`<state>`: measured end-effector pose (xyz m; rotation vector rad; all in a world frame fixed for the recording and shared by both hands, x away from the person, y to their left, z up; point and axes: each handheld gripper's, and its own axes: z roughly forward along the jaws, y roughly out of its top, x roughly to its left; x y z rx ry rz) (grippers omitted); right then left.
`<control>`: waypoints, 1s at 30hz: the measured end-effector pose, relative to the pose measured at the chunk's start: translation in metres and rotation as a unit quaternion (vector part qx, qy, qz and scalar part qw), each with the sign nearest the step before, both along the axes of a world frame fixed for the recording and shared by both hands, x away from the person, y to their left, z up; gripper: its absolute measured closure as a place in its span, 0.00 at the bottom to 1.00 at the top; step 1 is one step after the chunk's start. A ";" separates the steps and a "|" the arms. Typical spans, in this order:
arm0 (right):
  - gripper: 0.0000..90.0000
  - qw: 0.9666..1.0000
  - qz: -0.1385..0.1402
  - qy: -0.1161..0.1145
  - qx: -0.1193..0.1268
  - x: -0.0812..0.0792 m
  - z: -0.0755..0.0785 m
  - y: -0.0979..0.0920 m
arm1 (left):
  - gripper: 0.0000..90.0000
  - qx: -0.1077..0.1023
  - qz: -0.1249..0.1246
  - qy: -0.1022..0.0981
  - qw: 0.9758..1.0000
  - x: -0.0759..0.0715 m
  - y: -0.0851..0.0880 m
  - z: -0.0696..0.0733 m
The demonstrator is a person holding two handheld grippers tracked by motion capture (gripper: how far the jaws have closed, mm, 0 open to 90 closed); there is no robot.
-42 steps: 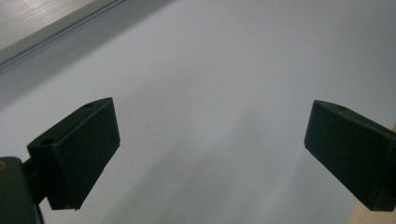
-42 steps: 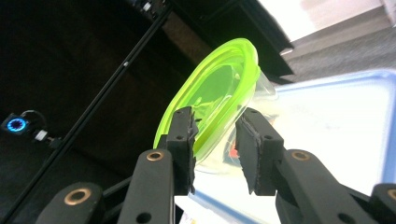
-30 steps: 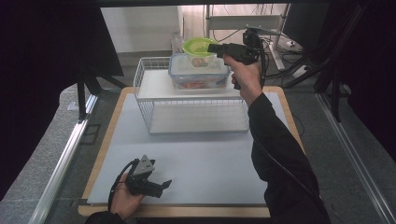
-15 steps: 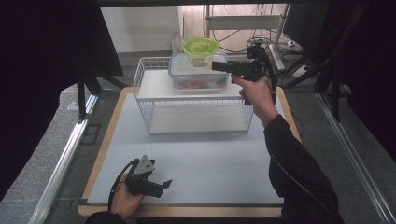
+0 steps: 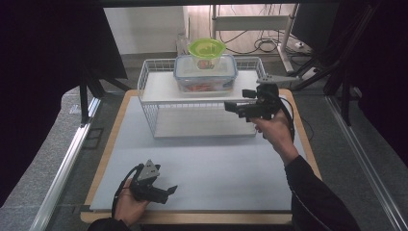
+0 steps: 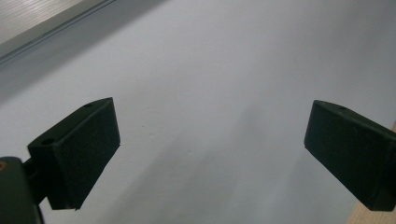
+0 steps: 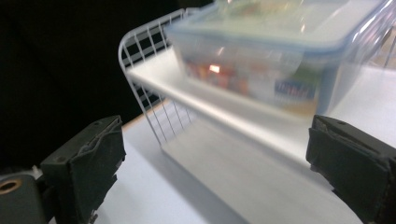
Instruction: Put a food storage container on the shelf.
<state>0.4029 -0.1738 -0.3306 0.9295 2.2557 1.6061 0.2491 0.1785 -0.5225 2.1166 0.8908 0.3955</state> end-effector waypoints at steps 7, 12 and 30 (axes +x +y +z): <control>0.03 1.000 0.011 -0.013 -0.025 -0.023 -0.028 -0.002 | 0.04 0.001 -0.002 0.001 1.000 0.000 0.000 0.000; 0.03 0.998 0.014 -0.020 -0.049 -0.035 -0.047 -0.006 | 0.04 0.003 -0.002 0.001 1.000 0.000 0.000 0.000; 0.00 0.994 0.012 -0.009 -0.110 -0.061 -0.105 -0.022 | 0.04 0.004 -0.005 0.005 1.000 0.000 -0.001 -0.001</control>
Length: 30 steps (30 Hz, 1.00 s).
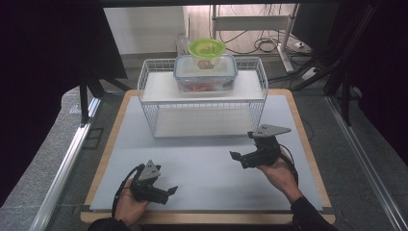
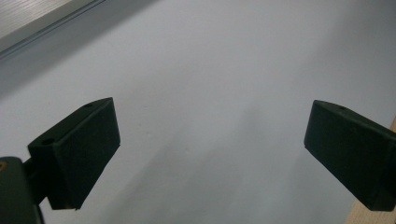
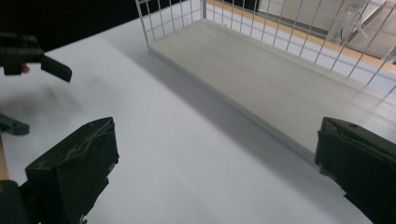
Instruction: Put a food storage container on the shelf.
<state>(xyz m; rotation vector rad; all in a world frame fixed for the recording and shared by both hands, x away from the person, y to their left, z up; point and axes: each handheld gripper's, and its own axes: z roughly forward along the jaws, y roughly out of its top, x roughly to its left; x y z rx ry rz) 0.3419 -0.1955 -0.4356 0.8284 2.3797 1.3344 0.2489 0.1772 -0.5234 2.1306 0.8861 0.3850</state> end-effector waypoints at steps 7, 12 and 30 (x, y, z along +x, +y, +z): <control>0.00 1.000 -0.004 -0.006 -0.017 -0.010 -0.016 -0.008 | 0.04 0.001 -0.001 0.003 1.000 0.000 -0.001 0.000; 0.00 0.999 -0.008 -0.005 -0.032 -0.017 -0.027 -0.013 | 0.04 0.004 -0.003 0.002 1.000 0.000 -0.001 0.000; 0.00 0.995 -0.020 0.031 -0.091 -0.030 -0.068 -0.024 | 0.04 0.012 -0.009 0.003 1.000 -0.001 -0.003 -0.001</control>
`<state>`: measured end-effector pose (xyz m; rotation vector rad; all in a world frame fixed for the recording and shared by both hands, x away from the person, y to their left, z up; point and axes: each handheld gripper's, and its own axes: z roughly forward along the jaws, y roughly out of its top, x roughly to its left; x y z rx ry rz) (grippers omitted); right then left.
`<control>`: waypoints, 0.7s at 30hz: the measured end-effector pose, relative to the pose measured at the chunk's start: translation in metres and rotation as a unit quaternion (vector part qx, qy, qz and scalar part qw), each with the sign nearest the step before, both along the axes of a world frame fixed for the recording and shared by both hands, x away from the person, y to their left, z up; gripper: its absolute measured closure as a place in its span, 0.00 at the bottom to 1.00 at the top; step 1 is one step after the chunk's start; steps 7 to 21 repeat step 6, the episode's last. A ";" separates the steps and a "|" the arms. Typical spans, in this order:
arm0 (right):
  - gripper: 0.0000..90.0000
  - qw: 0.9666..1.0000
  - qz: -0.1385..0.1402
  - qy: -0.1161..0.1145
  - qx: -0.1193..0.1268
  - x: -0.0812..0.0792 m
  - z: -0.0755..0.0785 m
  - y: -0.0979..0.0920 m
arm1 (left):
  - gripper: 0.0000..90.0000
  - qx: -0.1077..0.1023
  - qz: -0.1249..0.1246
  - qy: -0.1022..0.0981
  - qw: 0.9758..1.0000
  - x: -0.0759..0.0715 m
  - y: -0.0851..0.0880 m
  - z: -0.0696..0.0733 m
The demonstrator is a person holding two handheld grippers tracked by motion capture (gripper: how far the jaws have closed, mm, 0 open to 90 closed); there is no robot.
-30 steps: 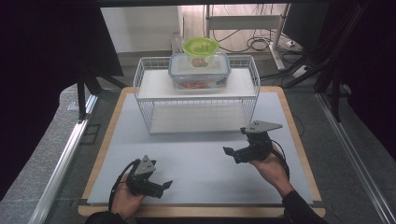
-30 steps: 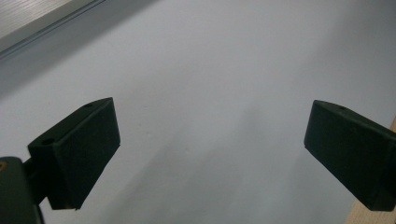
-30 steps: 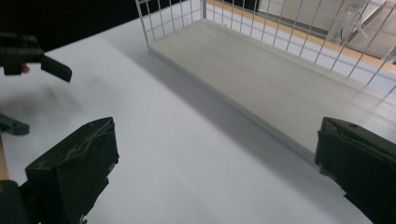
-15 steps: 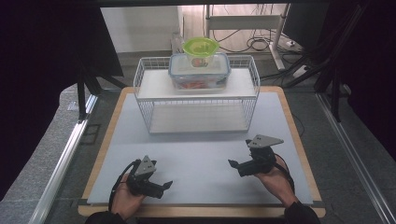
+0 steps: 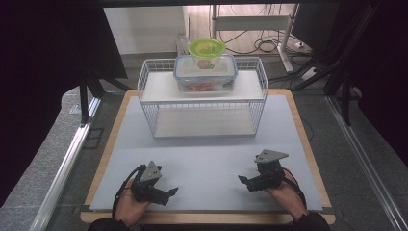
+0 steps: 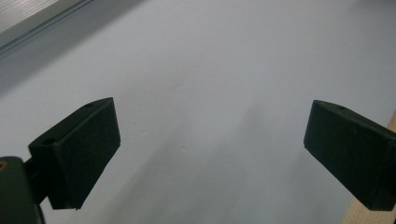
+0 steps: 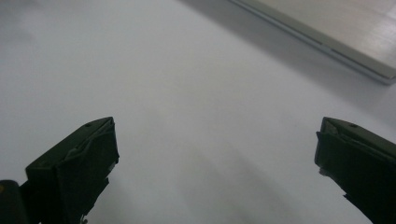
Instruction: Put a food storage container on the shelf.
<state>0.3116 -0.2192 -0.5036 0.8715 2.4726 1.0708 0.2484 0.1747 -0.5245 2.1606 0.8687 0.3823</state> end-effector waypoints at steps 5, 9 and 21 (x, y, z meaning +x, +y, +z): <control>0.00 1.000 0.003 0.013 -0.022 0.001 -0.008 0.004 | 0.04 0.001 -0.001 0.000 1.000 0.000 -0.001 0.000; 0.00 1.000 0.005 0.014 -0.023 0.001 -0.009 0.004 | 0.04 0.001 -0.001 0.000 1.000 0.001 -0.001 0.000; 0.00 1.000 0.005 0.014 -0.023 0.001 -0.009 0.004 | 0.04 0.001 -0.001 0.000 1.000 0.001 -0.001 0.000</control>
